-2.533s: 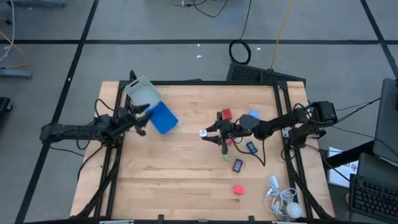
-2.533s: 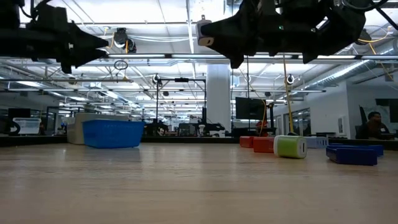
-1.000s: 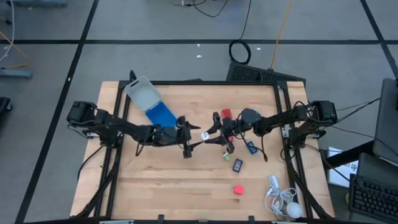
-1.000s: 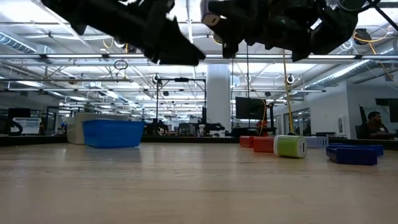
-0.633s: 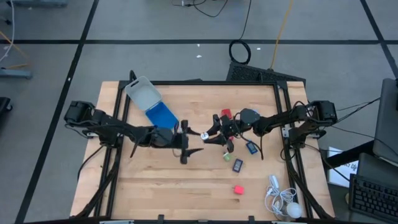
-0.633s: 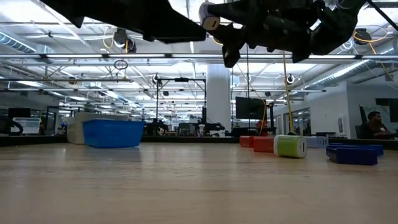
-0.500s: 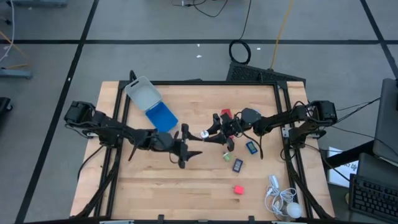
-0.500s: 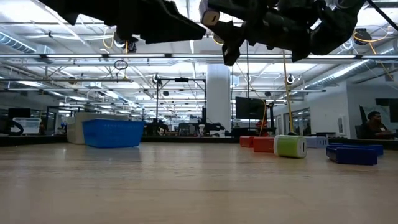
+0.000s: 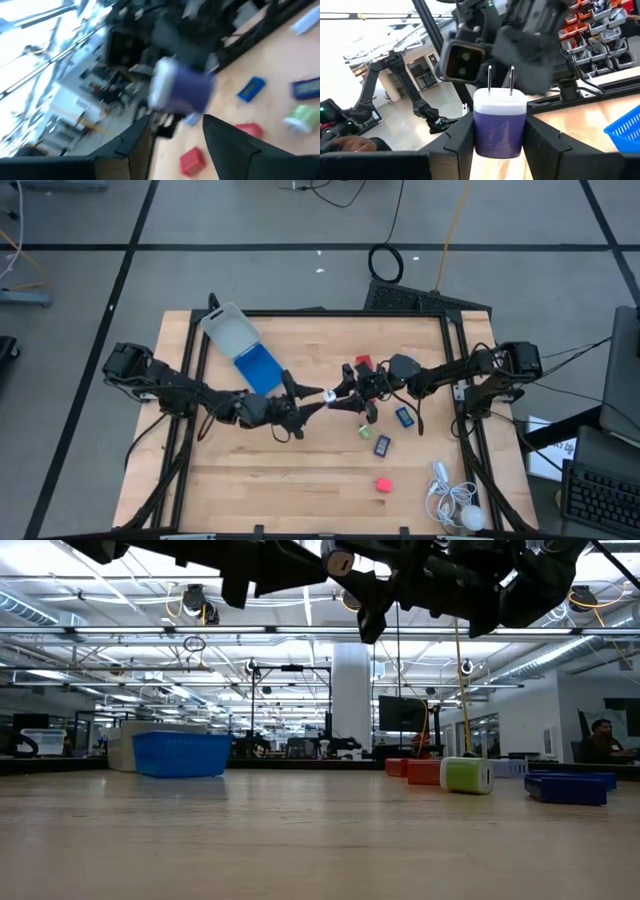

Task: Pick & Place Office items
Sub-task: Put the violet charger adapter into the gray bin

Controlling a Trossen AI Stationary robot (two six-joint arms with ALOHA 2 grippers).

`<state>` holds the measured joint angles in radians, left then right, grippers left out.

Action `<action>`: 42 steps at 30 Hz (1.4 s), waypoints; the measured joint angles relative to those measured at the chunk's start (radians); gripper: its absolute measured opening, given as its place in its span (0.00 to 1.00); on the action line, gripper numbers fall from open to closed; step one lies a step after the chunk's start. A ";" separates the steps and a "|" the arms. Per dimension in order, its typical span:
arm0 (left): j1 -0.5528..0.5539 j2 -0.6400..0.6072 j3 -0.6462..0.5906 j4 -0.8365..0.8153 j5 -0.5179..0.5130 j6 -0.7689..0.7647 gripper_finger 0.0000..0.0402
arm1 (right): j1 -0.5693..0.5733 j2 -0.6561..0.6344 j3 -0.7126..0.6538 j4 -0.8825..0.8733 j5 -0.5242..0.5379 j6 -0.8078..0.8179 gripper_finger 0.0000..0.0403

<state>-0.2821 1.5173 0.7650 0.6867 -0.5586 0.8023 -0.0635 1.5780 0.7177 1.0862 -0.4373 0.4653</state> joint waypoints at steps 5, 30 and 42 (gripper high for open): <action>-0.004 0.001 -0.001 -0.004 0.011 0.051 0.41 | 0.000 0.000 0.000 -0.013 0.017 -0.006 0.32; 0.003 0.001 -0.001 0.006 -0.026 -0.047 0.46 | -0.001 -0.001 0.000 -0.022 0.023 -0.009 0.32; -0.075 0.001 -0.001 0.026 -0.203 0.112 0.46 | -0.001 0.000 -0.001 -0.033 0.017 -0.017 0.32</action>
<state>-0.3576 1.5185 0.7643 0.7128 -0.7618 0.9141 -0.0643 1.5780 0.7170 1.0534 -0.4201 0.4484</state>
